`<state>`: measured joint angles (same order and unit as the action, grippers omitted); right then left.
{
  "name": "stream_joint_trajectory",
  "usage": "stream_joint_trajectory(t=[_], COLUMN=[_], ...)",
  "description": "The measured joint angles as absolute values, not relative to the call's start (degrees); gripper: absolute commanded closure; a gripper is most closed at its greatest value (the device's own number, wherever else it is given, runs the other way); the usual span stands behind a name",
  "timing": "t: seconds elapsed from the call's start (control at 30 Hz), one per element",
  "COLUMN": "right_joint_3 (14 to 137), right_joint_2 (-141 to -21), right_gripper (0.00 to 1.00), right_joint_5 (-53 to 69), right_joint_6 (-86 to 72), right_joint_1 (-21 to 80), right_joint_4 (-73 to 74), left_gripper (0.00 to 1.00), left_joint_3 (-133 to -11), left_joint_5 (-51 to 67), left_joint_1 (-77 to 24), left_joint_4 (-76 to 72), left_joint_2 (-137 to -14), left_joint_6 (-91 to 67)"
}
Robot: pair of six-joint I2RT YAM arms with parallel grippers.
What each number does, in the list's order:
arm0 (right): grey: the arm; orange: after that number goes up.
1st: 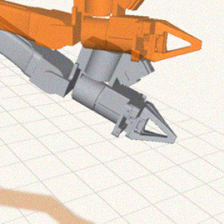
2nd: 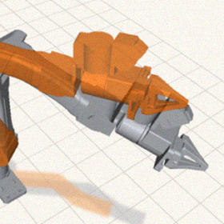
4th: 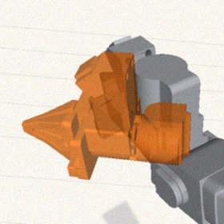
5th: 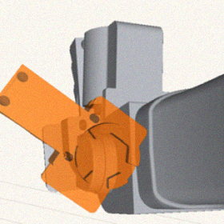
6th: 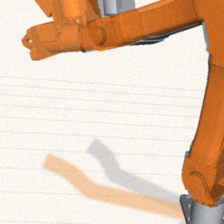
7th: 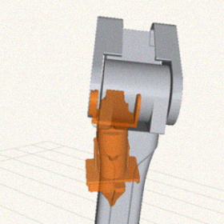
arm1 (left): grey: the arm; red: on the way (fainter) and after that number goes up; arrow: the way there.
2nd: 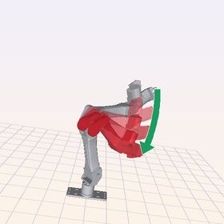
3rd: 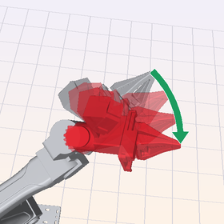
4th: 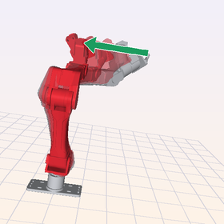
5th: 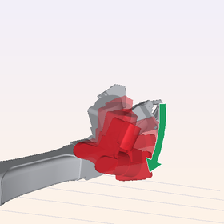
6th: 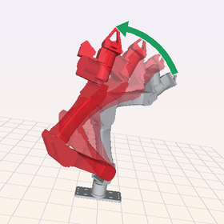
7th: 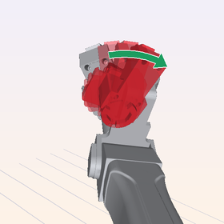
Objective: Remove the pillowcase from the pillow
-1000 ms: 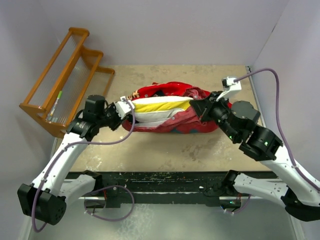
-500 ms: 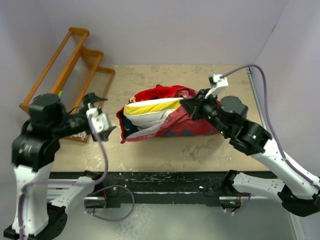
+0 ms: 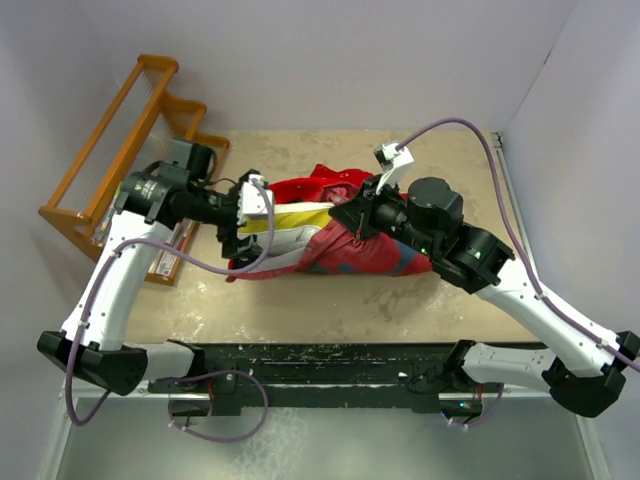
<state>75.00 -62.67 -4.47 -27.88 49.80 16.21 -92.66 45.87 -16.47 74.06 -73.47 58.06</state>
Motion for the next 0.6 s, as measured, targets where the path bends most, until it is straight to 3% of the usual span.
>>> stream_joint_trajectory(t=[0.17,0.53,0.6], right_joint_3=[75.5,76.1,76.1], right_joint_2=[-64.0,-65.6,-65.8], right_gripper=[1.00,1.00,1.00], right_joint_5=[-1.0,4.1,4.5], right_joint_6=[-27.4,-26.7,-26.7], right_joint_1=[49.8,49.7,49.7], right_joint_4=[16.0,15.9,15.8], left_gripper=[0.00,0.01,0.08], left_joint_3=[-89.8,-87.9,-86.1], left_joint_5=[42.8,39.8,39.1], left_joint_1=[-23.2,-24.0,-24.2], left_joint_4=[70.7,63.9,62.6], left_joint_2=[-73.3,-72.5,-72.5], left_joint_6=[57.1,56.1,55.6])
